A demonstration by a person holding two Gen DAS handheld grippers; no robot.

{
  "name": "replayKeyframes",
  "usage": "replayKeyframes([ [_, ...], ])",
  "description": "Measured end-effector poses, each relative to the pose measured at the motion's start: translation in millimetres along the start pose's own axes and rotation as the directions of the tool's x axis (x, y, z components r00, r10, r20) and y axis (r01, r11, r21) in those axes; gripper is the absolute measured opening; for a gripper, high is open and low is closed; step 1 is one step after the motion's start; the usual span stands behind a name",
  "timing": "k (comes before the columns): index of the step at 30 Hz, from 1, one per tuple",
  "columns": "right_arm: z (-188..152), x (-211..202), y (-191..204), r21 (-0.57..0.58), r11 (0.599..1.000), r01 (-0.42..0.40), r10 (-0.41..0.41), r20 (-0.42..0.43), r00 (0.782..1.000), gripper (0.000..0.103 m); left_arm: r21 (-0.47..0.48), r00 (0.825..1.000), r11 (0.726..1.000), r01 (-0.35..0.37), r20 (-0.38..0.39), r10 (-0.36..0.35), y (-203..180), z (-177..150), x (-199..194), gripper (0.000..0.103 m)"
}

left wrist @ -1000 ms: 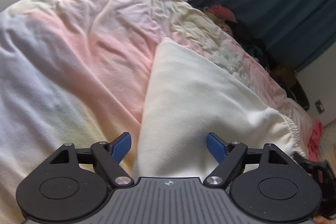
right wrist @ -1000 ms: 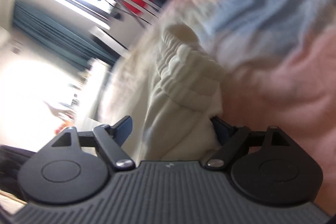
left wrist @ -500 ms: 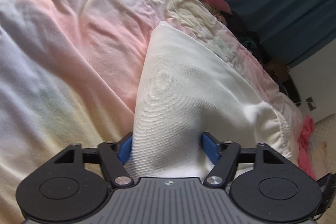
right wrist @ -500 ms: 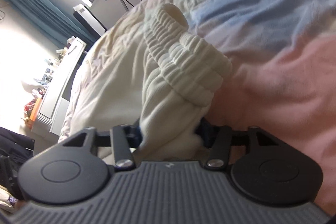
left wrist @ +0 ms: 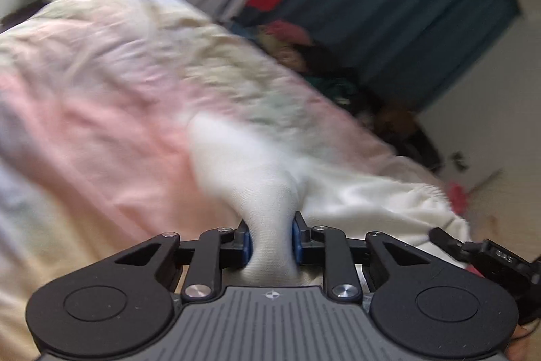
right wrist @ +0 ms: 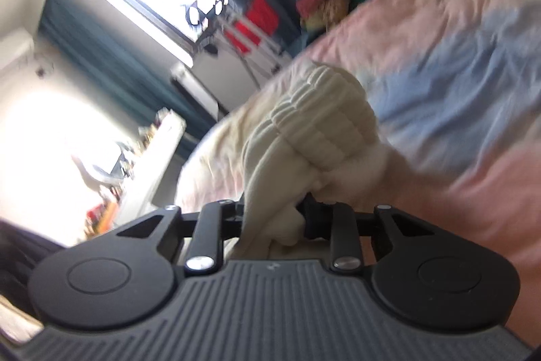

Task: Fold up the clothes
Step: 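Fold the trousers over with both tools, then open both tools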

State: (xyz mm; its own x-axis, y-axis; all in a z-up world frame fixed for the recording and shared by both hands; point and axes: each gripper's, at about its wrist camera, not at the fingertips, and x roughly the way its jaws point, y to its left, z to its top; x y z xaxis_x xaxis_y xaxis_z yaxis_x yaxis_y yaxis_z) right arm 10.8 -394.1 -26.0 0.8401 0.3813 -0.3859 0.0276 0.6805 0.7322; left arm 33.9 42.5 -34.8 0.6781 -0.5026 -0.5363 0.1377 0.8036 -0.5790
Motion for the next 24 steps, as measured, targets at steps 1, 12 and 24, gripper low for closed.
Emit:
replayKeyframes([
  [1,13,-9,-3,0.017,1.0,-0.003,0.003,0.019,1.0,0.03,0.007,1.0,1.0,0.027,-0.006,-0.027,-16,5,6,0.023],
  [12,222,-47,-88,0.119,0.977,0.176,-0.197,0.196,0.961,0.029,0.014,0.987,0.992,0.125,-0.106,-0.123,-236,82,214,0.023],
  [24,233,13,-238,0.183,0.909,0.373,-0.411,0.257,0.875,0.03,0.131,0.981,0.983,0.126,-0.163,-0.104,-267,48,434,0.025],
])
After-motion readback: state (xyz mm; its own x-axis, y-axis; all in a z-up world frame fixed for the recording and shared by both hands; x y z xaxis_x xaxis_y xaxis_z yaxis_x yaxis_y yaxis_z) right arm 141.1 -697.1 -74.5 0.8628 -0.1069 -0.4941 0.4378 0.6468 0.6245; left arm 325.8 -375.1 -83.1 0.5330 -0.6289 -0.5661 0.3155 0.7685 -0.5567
